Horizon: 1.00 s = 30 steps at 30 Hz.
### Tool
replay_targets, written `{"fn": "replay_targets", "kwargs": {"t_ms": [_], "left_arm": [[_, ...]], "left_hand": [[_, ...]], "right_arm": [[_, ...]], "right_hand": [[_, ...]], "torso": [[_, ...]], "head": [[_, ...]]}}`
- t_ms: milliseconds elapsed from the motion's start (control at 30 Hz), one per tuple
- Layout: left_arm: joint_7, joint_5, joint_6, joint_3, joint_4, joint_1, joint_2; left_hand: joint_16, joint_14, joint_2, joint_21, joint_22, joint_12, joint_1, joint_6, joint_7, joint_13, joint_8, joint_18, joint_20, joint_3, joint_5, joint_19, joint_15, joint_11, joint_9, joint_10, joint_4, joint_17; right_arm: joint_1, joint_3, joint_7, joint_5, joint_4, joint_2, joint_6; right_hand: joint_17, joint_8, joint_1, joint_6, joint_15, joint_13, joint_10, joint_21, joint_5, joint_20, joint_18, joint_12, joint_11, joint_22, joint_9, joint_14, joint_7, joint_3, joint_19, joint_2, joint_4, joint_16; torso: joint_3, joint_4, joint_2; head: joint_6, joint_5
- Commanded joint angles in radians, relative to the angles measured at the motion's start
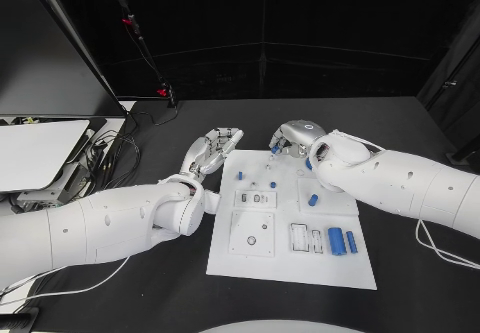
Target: Assemble the parts on the task board
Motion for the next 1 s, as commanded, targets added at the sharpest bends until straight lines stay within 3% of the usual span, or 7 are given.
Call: {"fn": "replay_targets", "kwargs": {"t_ms": [33, 467, 1000], "left_arm": [[0.282, -0.007, 0.010, 0.001, -0.001, 0.001, 0.002], [0.280, -0.007, 0.010, 0.001, 0.007, -0.002, 0.004], [0.278, -0.007, 0.009, 0.001, 0.008, -0.003, 0.002]], "left_hand": [[0.001, 0.006, 0.009, 0.003, -0.001, -0.003, 0.002, 0.008, 0.155, 0.001, -0.006, 0.019, 0.003, -0.006, 0.003, 0.001, -0.001, 0.001, 0.000, 0.005, 0.001, 0.001], [0.001, 0.006, 0.009, 0.004, -0.001, -0.003, 0.001, 0.008, 0.155, 0.001, -0.007, 0.019, 0.003, -0.009, 0.004, 0.001, -0.001, 0.001, 0.000, 0.006, 0.001, 0.001], [0.001, 0.006, 0.009, 0.004, -0.001, -0.003, 0.001, 0.008, 0.155, 0.001, -0.007, 0.019, 0.003, -0.010, 0.005, 0.001, -0.001, 0.001, -0.001, 0.006, 0.001, 0.001]], "right_arm": [[0.002, 0.001, 0.012, 0.007, -0.021, 0.012, 0.002], [-0.001, 0.001, -0.012, 0.005, -0.056, 0.039, 0.056], [-0.004, 0.001, -0.022, 0.002, -0.075, 0.062, 0.079]], "right_hand": [[0.263, -0.006, 0.011, 0.030, 0.008, -0.001, 0.008, 0.005, 0.005, -0.001, -0.008, -0.006, 0.003, 0.070, 0.002, 0.104, 0.027, 0.007, 0.006, 0.005, 0.000, 0.006], [0.263, -0.014, 0.013, 0.028, 0.011, -0.001, 0.010, 0.003, 0.004, 0.001, -0.007, -0.017, 0.006, 0.067, 0.000, 0.104, 0.031, 0.011, 0.004, 0.003, 0.005, 0.006], [0.263, -0.020, 0.012, 0.026, 0.013, -0.001, 0.010, 0.001, 0.005, 0.003, -0.006, -0.025, 0.009, 0.064, -0.001, 0.104, 0.034, 0.012, 0.001, -0.002, 0.011, 0.006]], "torso": [[-0.0006, 0.0000, 0.000], [-0.0007, -0.0002, 0.000], [-0.0007, -0.0014, -0.001]], "head": [[-0.002, 0.000], [-0.017, 0.002], [-0.025, 0.006]]}}
